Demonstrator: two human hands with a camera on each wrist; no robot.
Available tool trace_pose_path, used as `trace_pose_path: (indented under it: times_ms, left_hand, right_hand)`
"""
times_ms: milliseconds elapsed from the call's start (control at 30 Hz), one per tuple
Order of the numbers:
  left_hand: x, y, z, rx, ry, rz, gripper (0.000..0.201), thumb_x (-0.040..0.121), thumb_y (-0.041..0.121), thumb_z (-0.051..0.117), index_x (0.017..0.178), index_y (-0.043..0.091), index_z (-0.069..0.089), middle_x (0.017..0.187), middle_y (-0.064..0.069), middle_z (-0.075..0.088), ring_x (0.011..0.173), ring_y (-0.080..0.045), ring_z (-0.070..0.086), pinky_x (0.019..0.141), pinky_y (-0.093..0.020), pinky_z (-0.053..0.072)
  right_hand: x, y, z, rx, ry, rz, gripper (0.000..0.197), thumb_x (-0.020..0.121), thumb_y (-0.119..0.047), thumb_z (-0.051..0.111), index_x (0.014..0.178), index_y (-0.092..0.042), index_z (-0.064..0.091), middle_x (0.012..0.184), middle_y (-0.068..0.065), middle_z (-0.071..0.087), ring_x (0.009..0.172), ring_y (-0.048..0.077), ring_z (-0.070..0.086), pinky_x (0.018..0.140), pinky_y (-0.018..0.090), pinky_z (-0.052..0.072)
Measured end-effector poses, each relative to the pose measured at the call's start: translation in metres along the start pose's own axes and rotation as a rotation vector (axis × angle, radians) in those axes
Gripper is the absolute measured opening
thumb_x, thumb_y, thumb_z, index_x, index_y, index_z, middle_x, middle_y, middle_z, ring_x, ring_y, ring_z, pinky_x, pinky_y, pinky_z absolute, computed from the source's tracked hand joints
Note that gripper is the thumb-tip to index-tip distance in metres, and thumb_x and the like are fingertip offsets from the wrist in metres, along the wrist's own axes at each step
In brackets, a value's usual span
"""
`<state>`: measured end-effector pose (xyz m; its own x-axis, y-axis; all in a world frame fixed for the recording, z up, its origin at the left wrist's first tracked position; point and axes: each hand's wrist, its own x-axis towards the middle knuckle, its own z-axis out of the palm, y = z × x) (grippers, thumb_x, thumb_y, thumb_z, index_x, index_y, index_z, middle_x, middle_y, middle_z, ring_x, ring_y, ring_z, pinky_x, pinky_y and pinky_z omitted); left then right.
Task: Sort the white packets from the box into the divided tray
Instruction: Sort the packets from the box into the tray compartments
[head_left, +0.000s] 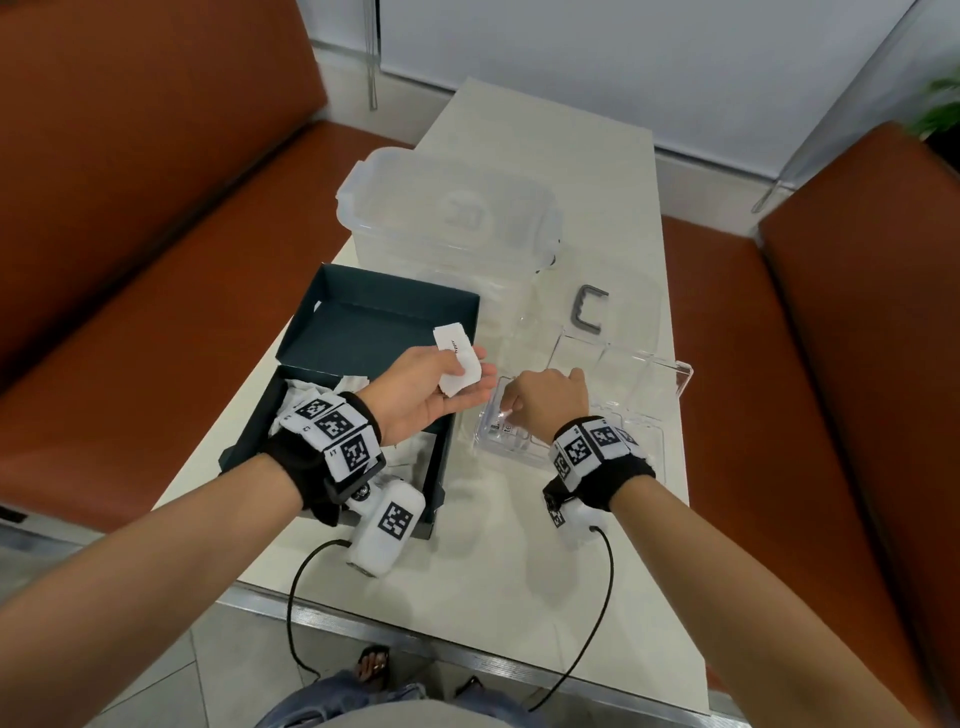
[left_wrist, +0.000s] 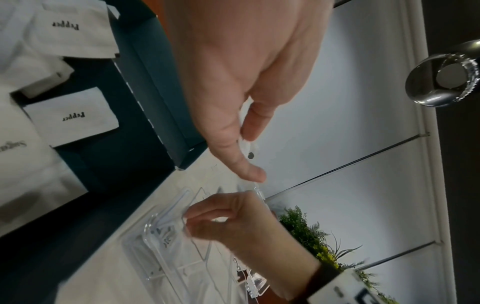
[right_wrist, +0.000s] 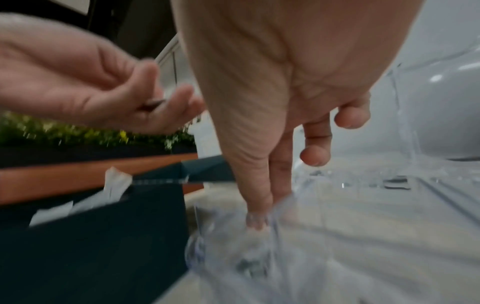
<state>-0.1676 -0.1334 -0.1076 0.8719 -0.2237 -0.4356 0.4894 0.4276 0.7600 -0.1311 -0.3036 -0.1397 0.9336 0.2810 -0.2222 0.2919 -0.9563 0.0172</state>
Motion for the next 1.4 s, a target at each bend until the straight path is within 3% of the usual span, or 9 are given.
trace_pose_path:
  times_ms: [133, 233, 333, 533, 700, 833, 967, 1133, 1400]
  left_hand:
    - [0.002, -0.003, 0.005, 0.070, -0.068, 0.007, 0.031, 0.098, -0.012, 0.036, 0.119, -0.001, 0.054, 0.116, -0.021, 0.065, 0.107, -0.027, 0.066, 0.084, -0.028, 0.058]
    - [0.004, -0.009, 0.011, 0.152, -0.139, 0.029, 0.027, 0.097, -0.009, 0.044, 0.119, -0.001, 0.057, 0.115, -0.019, 0.068, 0.107, -0.026, 0.068, 0.086, -0.028, 0.057]
    - [0.004, -0.013, 0.019, 0.201, -0.213, 0.064, 0.024, 0.095, -0.005, 0.054, 0.116, 0.002, 0.062, 0.113, -0.014, 0.071, 0.106, -0.025, 0.068, 0.081, -0.024, 0.057]
    - [0.003, -0.019, 0.038, 0.217, -0.201, 0.105, 0.026, 0.088, -0.003, 0.064, 0.113, 0.003, 0.064, 0.114, -0.016, 0.070, 0.101, -0.028, 0.070, 0.076, -0.025, 0.058]
    - [0.005, -0.024, 0.044, 0.199, -0.091, 0.147, 0.034, 0.090, -0.005, 0.061, 0.123, -0.003, 0.057, 0.119, -0.018, 0.066, 0.101, -0.026, 0.070, 0.078, -0.026, 0.059]
    - [0.005, -0.029, 0.048, 0.158, -0.049, 0.185, 0.031, 0.090, -0.004, 0.061, 0.121, -0.001, 0.059, 0.114, -0.015, 0.067, 0.097, -0.023, 0.071, 0.074, -0.023, 0.058]
    - [0.006, -0.032, 0.053, 0.154, -0.062, 0.193, 0.021, 0.089, -0.006, 0.062, 0.105, 0.007, 0.065, 0.105, -0.010, 0.070, 0.090, -0.017, 0.072, 0.071, -0.022, 0.058]
    - [0.002, -0.032, 0.057, 0.145, -0.096, 0.152, 0.024, 0.086, -0.008, 0.064, 0.104, 0.007, 0.067, 0.105, -0.012, 0.071, 0.093, -0.020, 0.071, 0.072, -0.025, 0.058]
    - [0.001, -0.030, 0.058, 0.097, -0.061, 0.067, 0.028, 0.098, 0.016, 0.056, 0.121, 0.001, 0.061, 0.119, -0.020, 0.066, 0.099, -0.034, 0.069, 0.078, -0.036, 0.060]
  right_hand:
    - [-0.011, 0.012, -0.025, 0.409, 0.202, 0.030, 0.020, 0.092, -0.026, 0.054, 0.101, -0.026, 0.072, 0.099, -0.004, 0.072, 0.094, 0.017, 0.063, 0.091, 0.036, 0.044]
    - [-0.020, 0.018, -0.048, 0.720, 0.365, -0.015, 0.018, 0.091, -0.024, 0.060, 0.106, -0.026, 0.070, 0.090, -0.006, 0.070, 0.070, -0.002, 0.056, 0.074, 0.012, 0.044]
    - [-0.028, 0.017, -0.062, 0.767, 0.344, -0.100, 0.024, 0.090, -0.031, 0.062, 0.114, -0.032, 0.066, 0.087, -0.013, 0.065, 0.066, -0.005, 0.055, 0.067, 0.003, 0.041]
    - [-0.042, 0.037, -0.061, 0.859, 0.424, 0.000, 0.006, 0.084, -0.017, 0.069, 0.089, -0.017, 0.073, 0.075, -0.010, 0.067, 0.063, -0.003, 0.058, 0.067, 0.010, 0.045]
    - [-0.056, 0.057, -0.062, 1.272, 0.598, 0.222, 0.009, 0.089, -0.011, 0.066, 0.095, -0.007, 0.070, 0.075, 0.003, 0.067, 0.058, 0.009, 0.065, 0.060, 0.020, 0.056]
    - [-0.066, 0.058, -0.056, 1.664, 0.353, 0.191, 0.022, 0.087, -0.001, 0.064, 0.108, 0.006, 0.064, 0.076, 0.011, 0.065, 0.061, 0.013, 0.063, 0.062, 0.021, 0.055]
    - [-0.070, 0.050, -0.047, 1.662, 0.181, 0.184, 0.024, 0.085, 0.001, 0.066, 0.108, 0.008, 0.063, 0.073, 0.012, 0.065, 0.060, 0.013, 0.064, 0.061, 0.022, 0.055]
    - [-0.071, 0.047, -0.043, 1.667, 0.155, 0.224, 0.012, 0.084, -0.002, 0.068, 0.095, 0.003, 0.065, 0.071, 0.009, 0.064, 0.059, 0.013, 0.060, 0.059, 0.021, 0.053]
    - [-0.070, 0.053, -0.045, 1.431, 0.189, 0.252, 0.021, 0.083, -0.008, 0.072, 0.099, 0.003, 0.065, 0.085, 0.013, 0.069, 0.066, 0.018, 0.065, 0.063, 0.025, 0.055]
